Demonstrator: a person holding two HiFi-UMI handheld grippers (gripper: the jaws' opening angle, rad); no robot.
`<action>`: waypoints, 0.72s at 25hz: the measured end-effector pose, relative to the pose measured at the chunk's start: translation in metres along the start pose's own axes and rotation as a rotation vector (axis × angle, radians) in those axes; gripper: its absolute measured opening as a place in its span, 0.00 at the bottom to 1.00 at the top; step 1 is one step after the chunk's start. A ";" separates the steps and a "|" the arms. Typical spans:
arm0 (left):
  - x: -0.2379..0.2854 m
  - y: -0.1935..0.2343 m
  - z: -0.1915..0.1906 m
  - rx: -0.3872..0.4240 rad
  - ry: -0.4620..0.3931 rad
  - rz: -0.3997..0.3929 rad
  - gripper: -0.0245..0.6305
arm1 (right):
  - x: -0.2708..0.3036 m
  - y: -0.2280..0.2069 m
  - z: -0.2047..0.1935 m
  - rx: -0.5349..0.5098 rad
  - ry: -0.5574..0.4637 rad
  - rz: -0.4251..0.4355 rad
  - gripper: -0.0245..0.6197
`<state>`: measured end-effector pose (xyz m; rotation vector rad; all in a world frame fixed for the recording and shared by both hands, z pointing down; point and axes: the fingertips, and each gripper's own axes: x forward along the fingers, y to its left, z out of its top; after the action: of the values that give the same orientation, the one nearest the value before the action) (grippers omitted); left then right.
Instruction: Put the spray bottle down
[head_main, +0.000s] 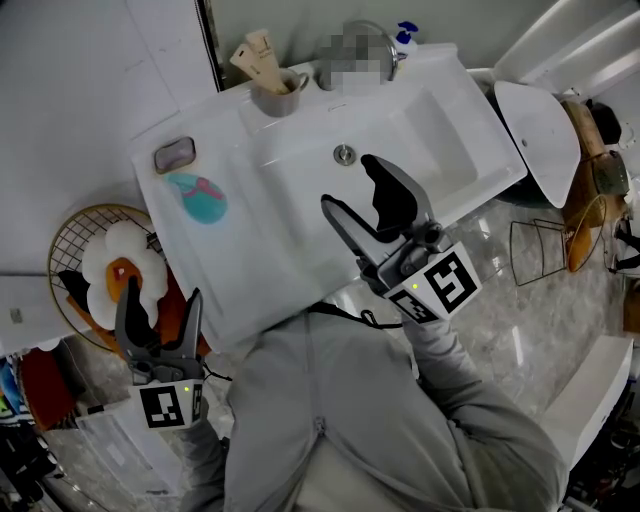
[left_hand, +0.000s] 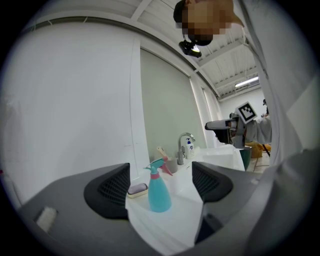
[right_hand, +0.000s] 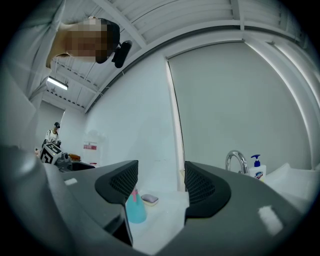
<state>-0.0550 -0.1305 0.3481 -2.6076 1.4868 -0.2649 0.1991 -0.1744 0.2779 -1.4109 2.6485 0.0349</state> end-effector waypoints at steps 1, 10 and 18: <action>0.001 0.000 0.000 0.000 0.000 -0.001 0.68 | 0.000 0.000 0.000 0.001 0.001 0.001 0.46; 0.008 0.002 -0.001 0.000 0.001 -0.012 0.68 | 0.004 -0.004 -0.004 0.004 0.012 -0.006 0.46; 0.015 0.002 -0.002 -0.005 0.005 -0.024 0.68 | 0.007 -0.007 -0.006 0.010 0.020 -0.009 0.46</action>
<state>-0.0497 -0.1450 0.3508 -2.6320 1.4608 -0.2713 0.2007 -0.1846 0.2835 -1.4275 2.6544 0.0073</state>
